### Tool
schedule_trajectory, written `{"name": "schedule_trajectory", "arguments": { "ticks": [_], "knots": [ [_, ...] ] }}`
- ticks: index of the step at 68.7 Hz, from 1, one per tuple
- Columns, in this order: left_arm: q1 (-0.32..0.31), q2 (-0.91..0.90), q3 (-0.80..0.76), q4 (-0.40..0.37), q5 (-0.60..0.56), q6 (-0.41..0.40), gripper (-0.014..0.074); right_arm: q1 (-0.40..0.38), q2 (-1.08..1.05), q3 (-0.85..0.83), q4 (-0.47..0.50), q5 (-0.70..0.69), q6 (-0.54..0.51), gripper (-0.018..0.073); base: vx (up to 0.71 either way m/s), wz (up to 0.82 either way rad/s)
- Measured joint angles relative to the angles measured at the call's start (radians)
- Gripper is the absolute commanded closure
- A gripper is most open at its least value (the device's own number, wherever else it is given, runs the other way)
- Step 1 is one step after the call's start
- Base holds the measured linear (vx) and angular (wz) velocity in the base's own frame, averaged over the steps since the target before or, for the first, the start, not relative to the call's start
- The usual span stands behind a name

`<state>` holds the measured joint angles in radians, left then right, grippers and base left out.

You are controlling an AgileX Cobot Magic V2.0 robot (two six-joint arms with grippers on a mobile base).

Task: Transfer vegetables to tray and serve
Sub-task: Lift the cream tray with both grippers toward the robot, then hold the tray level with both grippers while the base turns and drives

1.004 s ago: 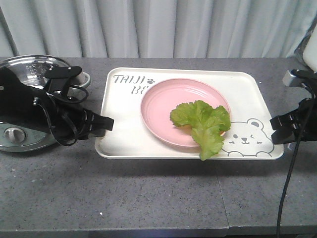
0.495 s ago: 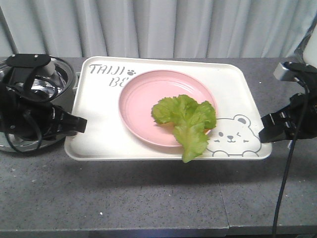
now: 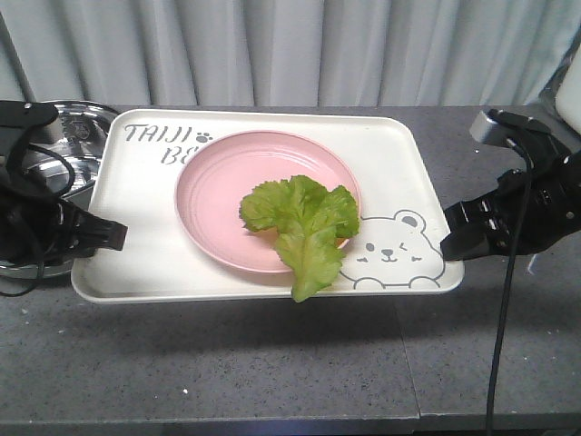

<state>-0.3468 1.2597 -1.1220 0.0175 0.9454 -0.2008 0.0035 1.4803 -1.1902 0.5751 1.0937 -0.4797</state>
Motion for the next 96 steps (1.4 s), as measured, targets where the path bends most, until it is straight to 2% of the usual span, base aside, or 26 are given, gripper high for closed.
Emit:
{"name": "schedule_trajectory", "arguments": {
  "ticks": [96],
  "knots": [
    [0.000, 0.000, 0.000, 0.004, 0.005, -0.003, 0.0603, 0.000, 0.000, 0.000, 0.006, 0.004, 0.000, 0.0562, 0.00, 0.00]
  ]
}}
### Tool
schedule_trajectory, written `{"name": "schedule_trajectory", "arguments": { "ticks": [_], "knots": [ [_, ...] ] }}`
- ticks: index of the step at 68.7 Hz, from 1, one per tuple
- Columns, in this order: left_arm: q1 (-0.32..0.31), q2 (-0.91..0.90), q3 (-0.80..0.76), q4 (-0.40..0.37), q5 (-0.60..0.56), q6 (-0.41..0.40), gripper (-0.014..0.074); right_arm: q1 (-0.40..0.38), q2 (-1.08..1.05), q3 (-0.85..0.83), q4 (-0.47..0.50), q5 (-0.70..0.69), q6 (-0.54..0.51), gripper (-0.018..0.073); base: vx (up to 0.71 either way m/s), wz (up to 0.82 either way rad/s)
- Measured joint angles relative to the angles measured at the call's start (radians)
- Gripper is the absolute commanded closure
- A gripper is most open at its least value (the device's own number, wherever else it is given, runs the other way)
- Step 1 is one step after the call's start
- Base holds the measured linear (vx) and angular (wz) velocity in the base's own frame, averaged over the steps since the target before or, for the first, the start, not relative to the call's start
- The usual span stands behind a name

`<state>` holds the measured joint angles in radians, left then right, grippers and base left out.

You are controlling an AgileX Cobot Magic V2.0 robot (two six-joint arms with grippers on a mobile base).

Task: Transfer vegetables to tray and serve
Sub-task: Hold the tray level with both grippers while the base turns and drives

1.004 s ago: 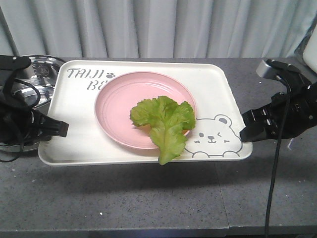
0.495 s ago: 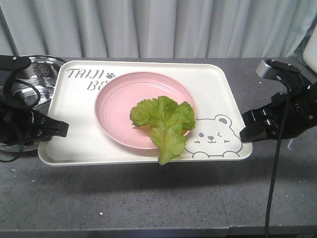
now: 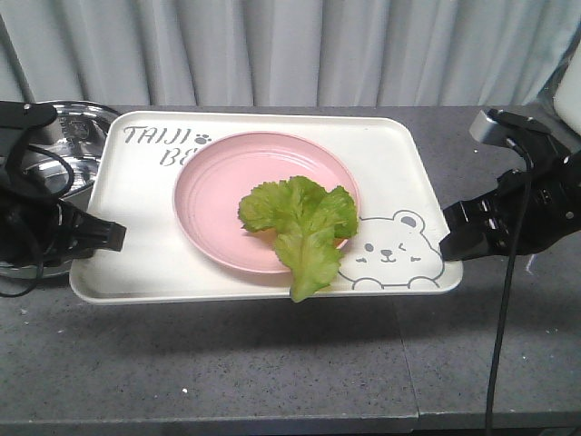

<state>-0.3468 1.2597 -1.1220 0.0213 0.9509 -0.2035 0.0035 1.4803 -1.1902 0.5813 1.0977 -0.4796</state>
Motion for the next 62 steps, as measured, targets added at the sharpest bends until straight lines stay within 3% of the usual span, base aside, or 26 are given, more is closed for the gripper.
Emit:
{"name": "schedule_trajectory", "arguments": {
  "ticks": [34, 62],
  "knots": [
    [0.000, -0.004, 0.000, 0.004, 0.001, -0.001, 0.0603, 0.000, 0.000, 0.000, 0.005, 0.000, 0.000, 0.0562, -0.03, -0.10],
    [0.000, -0.004, 0.000, 0.006, 0.001, -0.001, 0.0603, 0.000, 0.000, 0.000, 0.007, 0.001, 0.000, 0.0562, -0.05, -0.31]
  ]
}}
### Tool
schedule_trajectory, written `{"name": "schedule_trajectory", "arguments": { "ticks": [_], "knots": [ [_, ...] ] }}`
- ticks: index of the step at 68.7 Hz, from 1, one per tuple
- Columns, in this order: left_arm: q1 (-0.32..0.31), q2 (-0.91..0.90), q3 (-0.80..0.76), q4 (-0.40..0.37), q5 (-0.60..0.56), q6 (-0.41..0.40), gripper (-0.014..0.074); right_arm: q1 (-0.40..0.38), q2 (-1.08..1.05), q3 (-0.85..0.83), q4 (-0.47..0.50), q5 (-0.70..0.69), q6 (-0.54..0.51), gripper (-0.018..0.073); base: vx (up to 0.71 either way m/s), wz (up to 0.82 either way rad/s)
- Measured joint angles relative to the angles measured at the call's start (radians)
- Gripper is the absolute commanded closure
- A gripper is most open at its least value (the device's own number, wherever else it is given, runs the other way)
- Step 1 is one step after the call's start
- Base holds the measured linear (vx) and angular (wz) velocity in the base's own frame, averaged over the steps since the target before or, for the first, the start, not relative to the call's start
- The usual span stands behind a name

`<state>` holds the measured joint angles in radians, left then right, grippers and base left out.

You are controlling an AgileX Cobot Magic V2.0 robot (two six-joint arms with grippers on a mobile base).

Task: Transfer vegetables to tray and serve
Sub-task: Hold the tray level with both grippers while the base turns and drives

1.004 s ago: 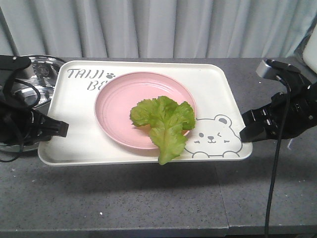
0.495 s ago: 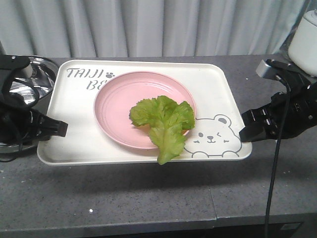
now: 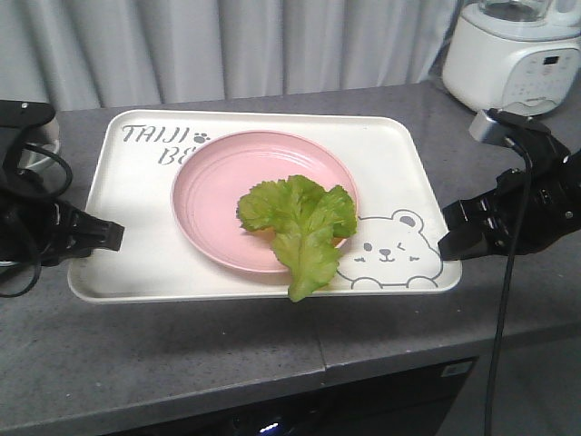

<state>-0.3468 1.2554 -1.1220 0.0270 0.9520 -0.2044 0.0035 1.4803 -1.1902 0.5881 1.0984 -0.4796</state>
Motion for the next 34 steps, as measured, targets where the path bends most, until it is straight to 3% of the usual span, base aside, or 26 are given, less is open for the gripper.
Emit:
{"name": "schedule_trajectory", "arguments": {
  "ticks": [34],
  "knots": [
    [0.000, 0.000, 0.000, 0.000, 0.000, 0.000, 0.0603, 0.000, 0.000, 0.000, 0.000, 0.001, 0.000, 0.0562, -0.07, -0.44]
  ]
}}
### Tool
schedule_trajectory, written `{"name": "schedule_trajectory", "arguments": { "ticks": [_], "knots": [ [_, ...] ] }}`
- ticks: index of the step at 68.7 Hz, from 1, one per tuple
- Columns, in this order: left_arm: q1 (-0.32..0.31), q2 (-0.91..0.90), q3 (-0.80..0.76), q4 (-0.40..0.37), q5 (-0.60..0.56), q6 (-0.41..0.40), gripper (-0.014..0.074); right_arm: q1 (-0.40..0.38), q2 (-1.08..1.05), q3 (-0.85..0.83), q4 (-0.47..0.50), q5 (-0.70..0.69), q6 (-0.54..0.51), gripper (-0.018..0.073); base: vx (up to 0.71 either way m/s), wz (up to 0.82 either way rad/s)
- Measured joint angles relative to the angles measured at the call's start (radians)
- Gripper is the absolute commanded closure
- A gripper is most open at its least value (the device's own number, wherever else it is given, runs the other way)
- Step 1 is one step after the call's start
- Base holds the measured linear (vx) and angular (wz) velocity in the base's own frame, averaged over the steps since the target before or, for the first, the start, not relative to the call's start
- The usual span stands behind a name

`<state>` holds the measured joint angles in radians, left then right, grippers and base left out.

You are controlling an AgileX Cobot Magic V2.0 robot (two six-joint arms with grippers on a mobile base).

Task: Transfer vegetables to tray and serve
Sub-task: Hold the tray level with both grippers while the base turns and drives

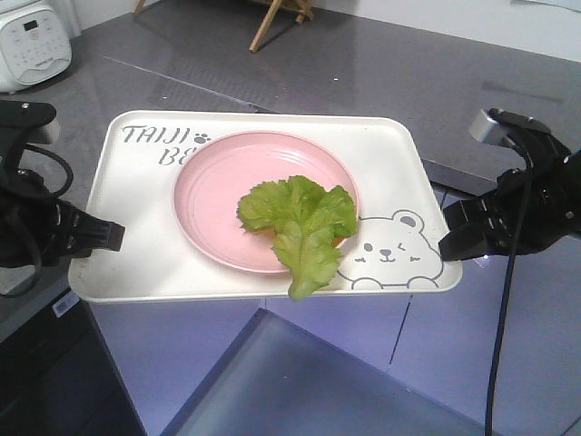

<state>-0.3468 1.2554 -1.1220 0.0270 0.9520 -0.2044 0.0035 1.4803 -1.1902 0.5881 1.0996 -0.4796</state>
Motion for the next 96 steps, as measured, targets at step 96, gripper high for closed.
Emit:
{"name": "schedule_trajectory", "arguments": {
  "ticks": [96],
  "knots": [
    [0.000, 0.000, 0.000, 0.000, 0.000, 0.000, 0.0603, 0.000, 0.000, 0.000, 0.000, 0.002, 0.000, 0.0562, 0.06, -0.18]
  ]
}}
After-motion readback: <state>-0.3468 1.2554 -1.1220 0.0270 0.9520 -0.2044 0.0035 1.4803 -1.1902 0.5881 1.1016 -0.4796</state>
